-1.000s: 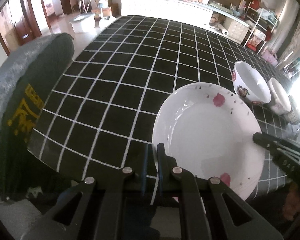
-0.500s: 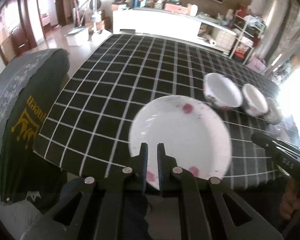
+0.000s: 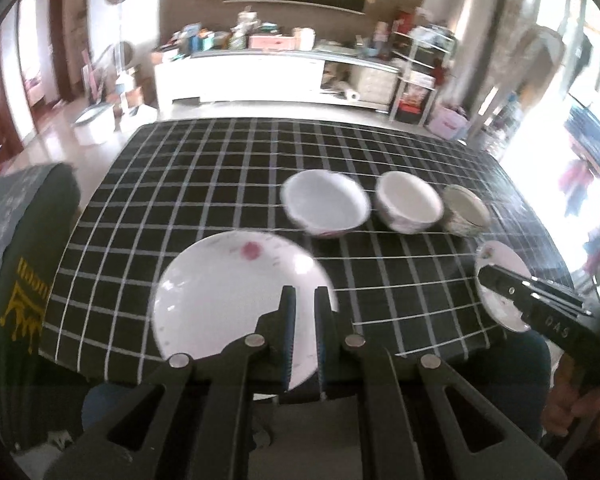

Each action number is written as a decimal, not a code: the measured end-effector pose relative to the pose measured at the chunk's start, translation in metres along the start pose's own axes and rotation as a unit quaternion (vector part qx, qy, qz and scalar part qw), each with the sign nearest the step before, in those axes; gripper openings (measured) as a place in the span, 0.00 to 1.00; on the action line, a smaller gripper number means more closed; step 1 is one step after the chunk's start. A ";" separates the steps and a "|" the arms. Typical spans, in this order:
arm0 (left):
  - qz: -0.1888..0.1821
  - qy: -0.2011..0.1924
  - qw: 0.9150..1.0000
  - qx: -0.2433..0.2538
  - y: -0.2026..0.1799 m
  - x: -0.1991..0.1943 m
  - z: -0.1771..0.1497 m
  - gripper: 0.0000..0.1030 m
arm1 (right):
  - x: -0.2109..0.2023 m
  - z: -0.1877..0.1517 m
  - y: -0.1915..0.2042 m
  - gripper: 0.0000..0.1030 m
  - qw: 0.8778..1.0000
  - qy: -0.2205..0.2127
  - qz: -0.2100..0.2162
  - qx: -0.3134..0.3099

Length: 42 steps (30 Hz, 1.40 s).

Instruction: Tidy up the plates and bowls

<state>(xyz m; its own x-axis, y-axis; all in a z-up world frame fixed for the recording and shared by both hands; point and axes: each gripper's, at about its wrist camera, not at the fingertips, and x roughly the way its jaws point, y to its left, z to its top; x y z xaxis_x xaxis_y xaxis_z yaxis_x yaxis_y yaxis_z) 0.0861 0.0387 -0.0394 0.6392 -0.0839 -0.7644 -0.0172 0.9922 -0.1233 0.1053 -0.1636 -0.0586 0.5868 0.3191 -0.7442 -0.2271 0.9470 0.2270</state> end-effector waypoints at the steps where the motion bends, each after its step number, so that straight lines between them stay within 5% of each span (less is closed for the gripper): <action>1: -0.003 -0.001 1.000 0.006 -0.008 0.001 0.001 0.07 | -0.004 0.000 -0.005 0.17 1.000 -0.004 -0.002 0.004; 14: -0.071 0.030 0.994 0.084 -0.111 0.030 0.010 0.07 | -0.039 -0.014 -0.094 0.17 0.996 -0.018 -0.043 0.071; 25: -0.091 0.047 0.981 0.164 -0.196 0.058 0.017 0.07 | -0.055 -0.016 -0.160 0.17 0.991 -0.029 -0.083 0.100; 36: -0.121 0.086 0.973 0.179 -0.234 0.111 0.031 0.07 | -0.040 -0.017 -0.223 0.17 0.987 0.002 -0.105 0.119; 42: -0.156 0.138 0.965 0.157 -0.233 0.153 0.023 0.07 | -0.012 -0.023 -0.244 0.17 0.986 0.033 -0.101 0.128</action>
<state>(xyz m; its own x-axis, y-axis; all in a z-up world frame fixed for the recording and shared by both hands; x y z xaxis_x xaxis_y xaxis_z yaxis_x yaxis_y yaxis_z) 0.2056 -0.2033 -0.1128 0.3452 -0.3614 -0.8662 0.4040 0.8902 -0.2105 0.1353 -0.3995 -0.1193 0.5461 0.1284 -0.8278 0.0974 0.9717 0.2150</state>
